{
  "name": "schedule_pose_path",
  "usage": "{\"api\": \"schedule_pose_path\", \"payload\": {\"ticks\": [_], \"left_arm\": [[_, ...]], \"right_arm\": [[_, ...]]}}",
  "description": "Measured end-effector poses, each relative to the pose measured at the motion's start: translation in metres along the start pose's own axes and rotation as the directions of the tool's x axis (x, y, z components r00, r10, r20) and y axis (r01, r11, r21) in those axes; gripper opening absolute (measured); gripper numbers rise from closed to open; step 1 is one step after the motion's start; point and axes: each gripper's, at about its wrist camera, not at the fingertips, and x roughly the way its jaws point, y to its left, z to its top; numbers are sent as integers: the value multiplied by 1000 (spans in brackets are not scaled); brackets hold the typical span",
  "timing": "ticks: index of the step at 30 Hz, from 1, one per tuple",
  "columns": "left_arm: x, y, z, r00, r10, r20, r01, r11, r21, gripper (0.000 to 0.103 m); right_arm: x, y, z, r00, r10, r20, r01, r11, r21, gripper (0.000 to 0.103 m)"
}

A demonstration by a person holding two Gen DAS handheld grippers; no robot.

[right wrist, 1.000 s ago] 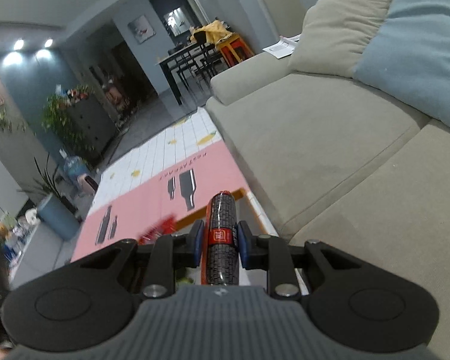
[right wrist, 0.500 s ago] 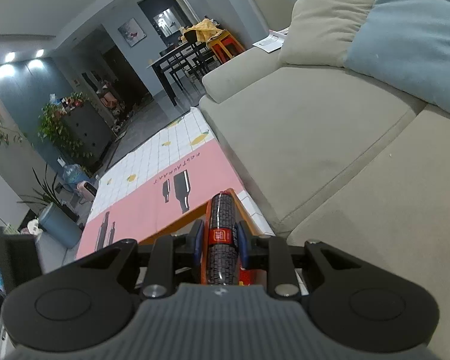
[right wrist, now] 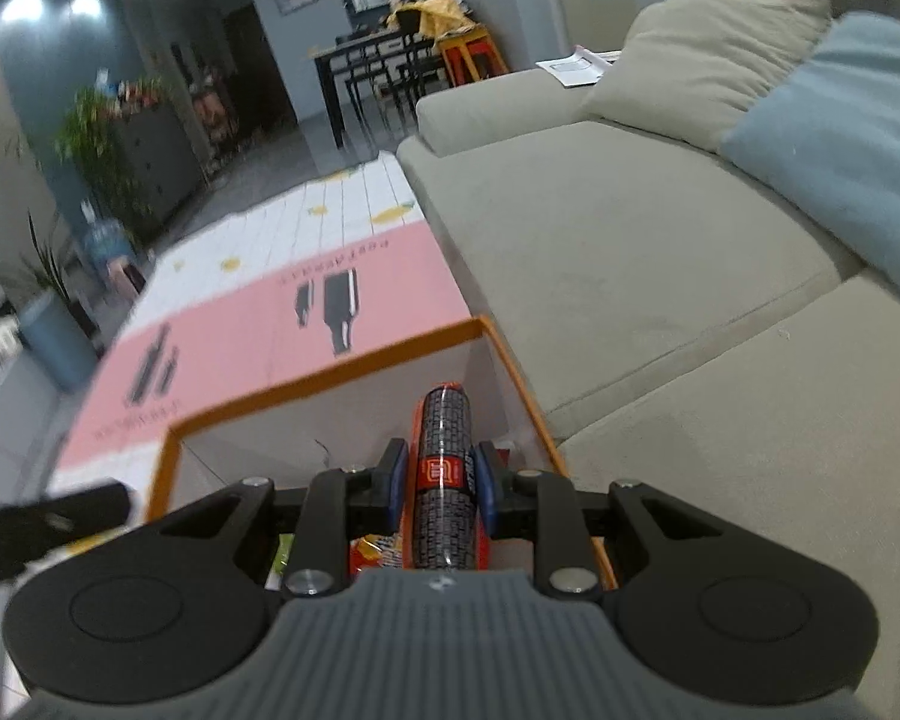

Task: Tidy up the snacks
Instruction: 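Open both grippers to drop the chip bag and sausage into the box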

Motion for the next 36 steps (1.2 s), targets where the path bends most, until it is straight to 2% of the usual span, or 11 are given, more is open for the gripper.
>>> {"api": "schedule_pose_path", "payload": {"ticks": [3, 11, 19, 28, 31, 34, 36], "left_arm": [[5, 4, 2, 998, 67, -20, -66, 997, 30, 93], [14, 20, -3, 997, 77, -25, -76, 996, 45, 93], [23, 29, -12, 990, 134, -43, -129, 987, 96, 93], [12, 52, -8, 986, 161, -45, -160, 986, 37, 93], [4, 59, -5, 986, 162, -41, -162, 987, 13, 93], [-9, 60, -1, 983, 184, -19, -184, 983, 22, 93], [-21, 58, 1, 979, 201, 17, -202, 978, 46, 93]], "right_arm": [[9, 7, -4, 998, -61, -24, 60, 996, -63, 22], [22, 9, -8, 992, -122, -33, 118, 987, -109, 18], [28, 13, -8, 990, -141, -30, 137, 984, -111, 19], [14, 22, -4, 992, -121, 22, 123, 984, -130, 21], [10, 23, -4, 994, -107, 32, 110, 987, -120, 36], [1, 30, -5, 997, -44, 58, 52, 988, -142, 54], [-5, 37, -5, 997, -7, 78, 20, 985, -169, 74]]}}
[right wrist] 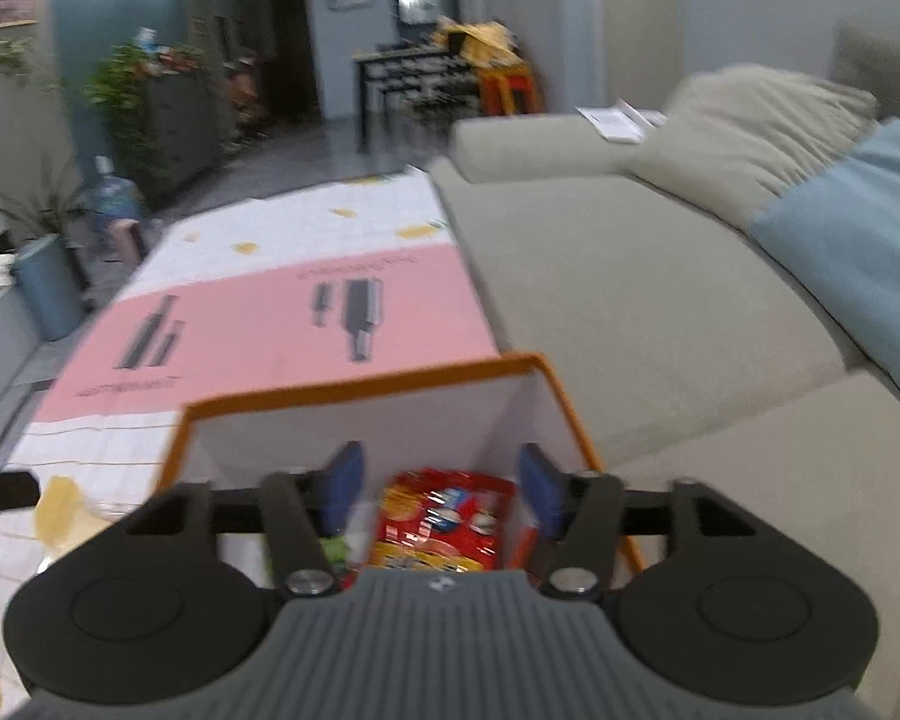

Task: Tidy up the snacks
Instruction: 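Open both grippers to drop the chip bag and sausage into the box, then move the left gripper down around the sliced bread pack beside the box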

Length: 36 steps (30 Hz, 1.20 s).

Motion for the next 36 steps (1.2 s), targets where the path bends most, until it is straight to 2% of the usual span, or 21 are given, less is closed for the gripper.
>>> {"api": "schedule_pose_path", "payload": {"ticks": [3, 6, 10, 16, 22, 27, 32, 36], "left_arm": [[-14, 1, 1, 999, 27, 28, -28, 998, 48, 93], [-26, 1, -1, 996, 69, 49, -72, 994, 82, 93], [-37, 8, -3, 994, 99, 55, -104, 990, 91, 93], [-38, 25, -10, 998, 51, 26, -53, 997, 61, 93], [-14, 39, -23, 999, 16, -33, -15, 999, 39, 93], [21, 49, -41, 994, -56, -97, 57, 998, 10, 93], [61, 49, -49, 984, -60, -167, 59, 998, -10, 93], [94, 44, -53, 971, -46, -233, 47, 999, 0, 93]], "right_arm": [[-8, 9, 1, 998, 36, 43, -36, 999, -14, 83], [-10, 14, -1, 997, 67, 35, -68, 997, 19, 84], [-17, 26, -2, 998, 64, 27, -65, 997, 41, 85], [-39, 49, -10, 991, 120, 58, -121, 993, 12, 88], [-49, 75, -25, 982, 185, 35, -185, 983, -9, 88], [-46, 91, -29, 976, 217, 6, -217, 976, -10, 88], [-40, 93, -31, 977, 213, -5, -213, 977, -22, 88], [-30, 86, -32, 976, 211, -46, -210, 977, 21, 88]]}}
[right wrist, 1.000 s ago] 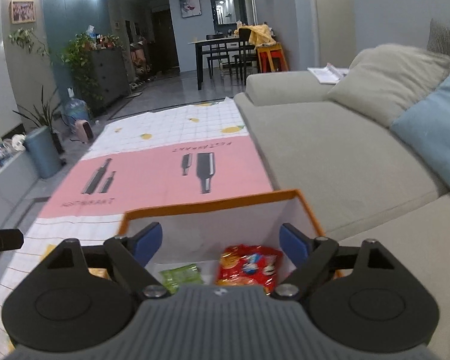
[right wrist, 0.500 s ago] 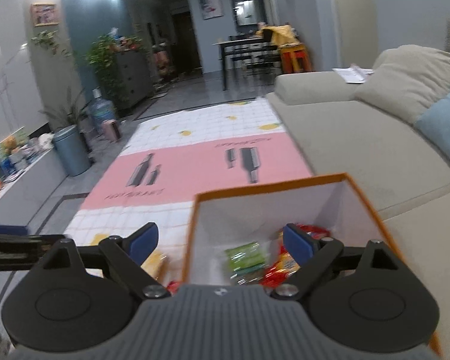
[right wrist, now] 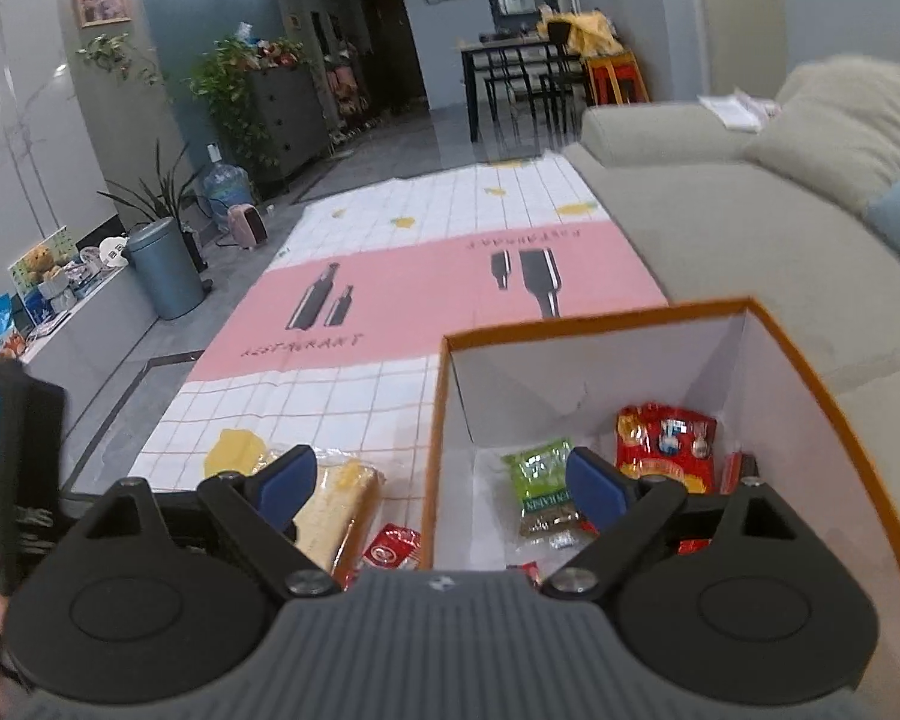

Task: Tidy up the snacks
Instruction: 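Move the left gripper down around the sliced bread pack beside the box, then close the left gripper on the sliced bread pack and lift it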

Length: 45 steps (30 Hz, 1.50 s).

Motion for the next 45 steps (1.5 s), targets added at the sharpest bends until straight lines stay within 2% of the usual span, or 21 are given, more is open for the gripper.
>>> {"api": "schedule_pose_path", "payload": {"ticks": [2, 6, 9, 12, 17, 20, 23, 27, 29, 33, 37, 40, 43, 45], "left_arm": [[11, 0, 0, 1000, 19, -11, -19, 1000, -19, 95], [19, -1, 2, 999, 34, 27, -33, 999, -23, 103], [28, 6, 5, 1000, 23, 21, -22, 997, -76, 103], [33, 12, 3, 999, -22, 26, 25, 992, -121, 103], [32, 6, 0, 998, -20, 51, 24, 997, -77, 103], [32, -1, 3, 999, -15, 36, 17, 999, -48, 103], [36, -8, 6, 999, -44, 16, 44, 999, 8, 103], [38, -16, 4, 999, -44, 25, 42, 995, 90, 103], [40, -12, 4, 998, -63, 21, 61, 996, 70, 103], [40, -7, -3, 993, -96, 71, 89, 992, 93, 103], [40, -9, -5, 992, -89, 89, 81, 992, 96, 103], [39, -5, 1, 993, -108, 57, 103, 991, 80, 103], [31, 10, -4, 989, -130, 73, 131, 991, -13, 103], [27, 17, -7, 987, -144, 78, 147, 988, -44, 103]], "right_arm": [[4, -7, 0, 1000, 7, -16, -6, 1000, 28, 88], [13, -17, -2, 999, -12, -37, 13, 999, 37, 88], [23, -24, -2, 998, -26, -66, 29, 998, 51, 88], [27, -30, -1, 997, -5, -81, 13, 995, 98, 88], [29, -29, -1, 997, 4, -78, 4, 995, 103, 88], [27, -27, -1, 998, 9, -62, -3, 996, 92, 88], [26, -28, -1, 998, 5, -63, 2, 995, 100, 88], [26, -32, -2, 998, -3, -60, 11, 991, 131, 88], [25, -33, -2, 998, -6, -58, 14, 990, 138, 88], [24, -30, -3, 998, -2, -56, 9, 992, 129, 88], [25, -25, -3, 998, 10, -57, -4, 994, 110, 88], [25, -22, -3, 998, 10, -55, -5, 995, 97, 88], [21, -19, -3, 999, 8, -46, -5, 998, 66, 87], [17, -18, -3, 999, 7, -34, -5, 999, 54, 87]]}}
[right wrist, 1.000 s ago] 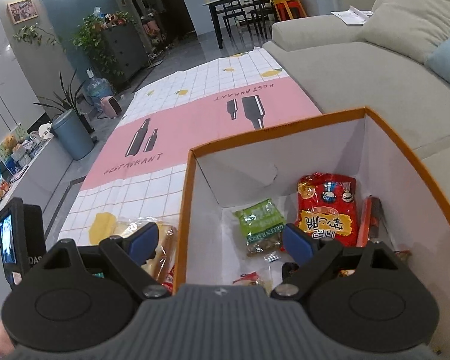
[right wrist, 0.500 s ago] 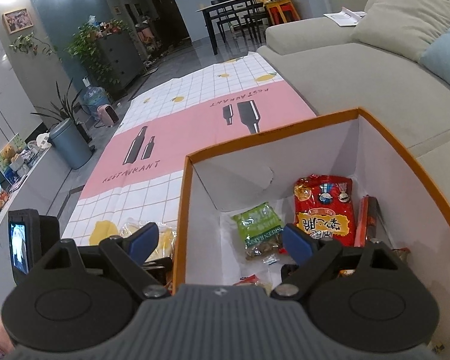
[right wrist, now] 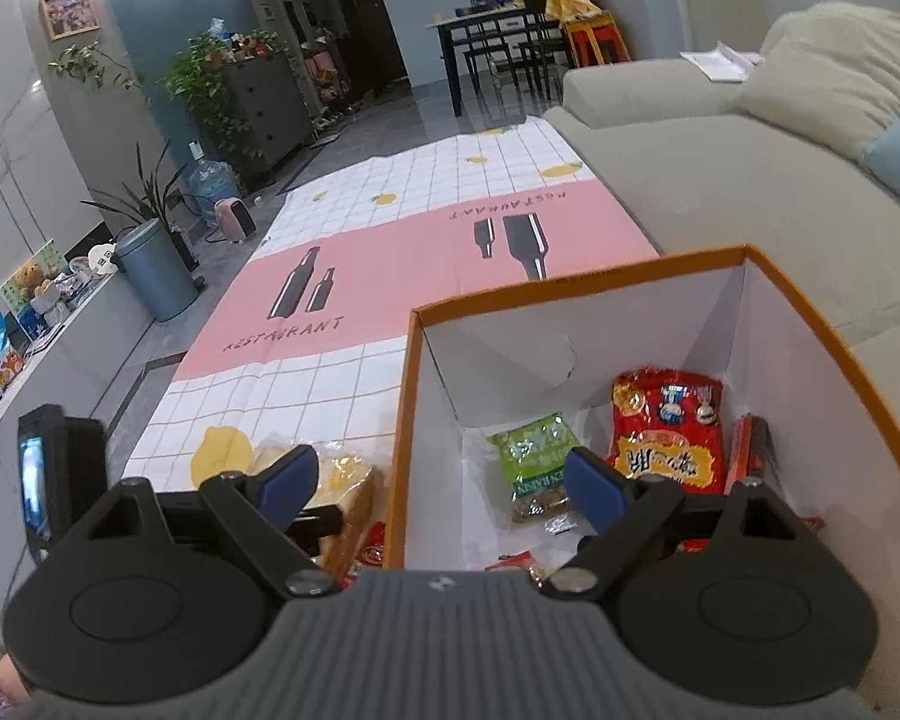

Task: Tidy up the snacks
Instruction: 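Close the left gripper on the sliced bread pack and lift it, then drop the sliced bread into the box with the left gripper while the right gripper reaches for the bread loaf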

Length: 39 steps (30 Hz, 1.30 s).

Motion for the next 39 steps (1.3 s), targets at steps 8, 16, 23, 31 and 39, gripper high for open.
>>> {"api": "schedule_pose_path", "payload": {"ticks": [8, 16, 23, 31, 39], "left_arm": [[-21, 40, 7, 999, -39, -27, 32, 976, -215, 50], [-16, 61, 1, 992, -106, -69, 82, 955, -286, 43], [-31, 58, 0, 994, -109, 6, 106, 954, -282, 9], [-51, 27, 32, 984, -178, -11, 172, 965, -197, 4], [-52, -10, 46, 971, -213, -104, 204, 974, -93, 1]], "right_arm": [[-12, -7, 4, 999, 28, 33, -29, 999, 26, 85], [-25, 12, 4, 983, 168, 68, -163, 984, -67, 82], [-18, 24, -1, 984, 179, 26, -175, 978, -114, 82], [-9, 82, -38, 989, 114, -90, -141, 907, -398, 84], [27, 132, -85, 992, -122, 6, 100, 784, -613, 84]]}}
